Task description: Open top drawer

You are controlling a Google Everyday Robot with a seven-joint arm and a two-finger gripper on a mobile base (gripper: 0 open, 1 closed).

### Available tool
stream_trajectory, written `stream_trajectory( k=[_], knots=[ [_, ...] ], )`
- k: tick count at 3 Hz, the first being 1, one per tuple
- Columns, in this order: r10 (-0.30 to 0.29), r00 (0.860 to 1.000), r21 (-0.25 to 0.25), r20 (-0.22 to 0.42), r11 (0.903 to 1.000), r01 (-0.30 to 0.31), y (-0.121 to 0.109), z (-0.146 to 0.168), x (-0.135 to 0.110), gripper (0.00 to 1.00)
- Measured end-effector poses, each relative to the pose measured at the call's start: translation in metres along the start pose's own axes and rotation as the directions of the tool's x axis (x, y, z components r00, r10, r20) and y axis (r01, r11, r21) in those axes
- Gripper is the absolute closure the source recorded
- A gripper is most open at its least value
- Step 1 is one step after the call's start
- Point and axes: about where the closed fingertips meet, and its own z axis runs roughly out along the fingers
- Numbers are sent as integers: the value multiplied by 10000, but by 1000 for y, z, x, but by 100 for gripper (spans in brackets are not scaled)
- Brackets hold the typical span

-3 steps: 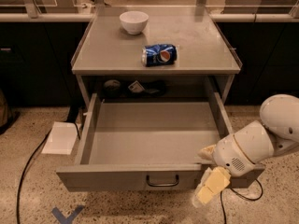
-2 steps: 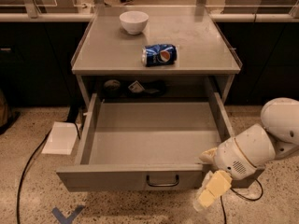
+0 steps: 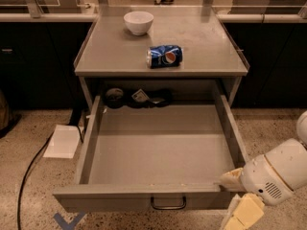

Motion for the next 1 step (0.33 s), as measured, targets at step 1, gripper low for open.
stream_trajectory(
  k=[1],
  knots=[
    [0,10000,0,0,10000,0,0,0,0,0]
  ],
)
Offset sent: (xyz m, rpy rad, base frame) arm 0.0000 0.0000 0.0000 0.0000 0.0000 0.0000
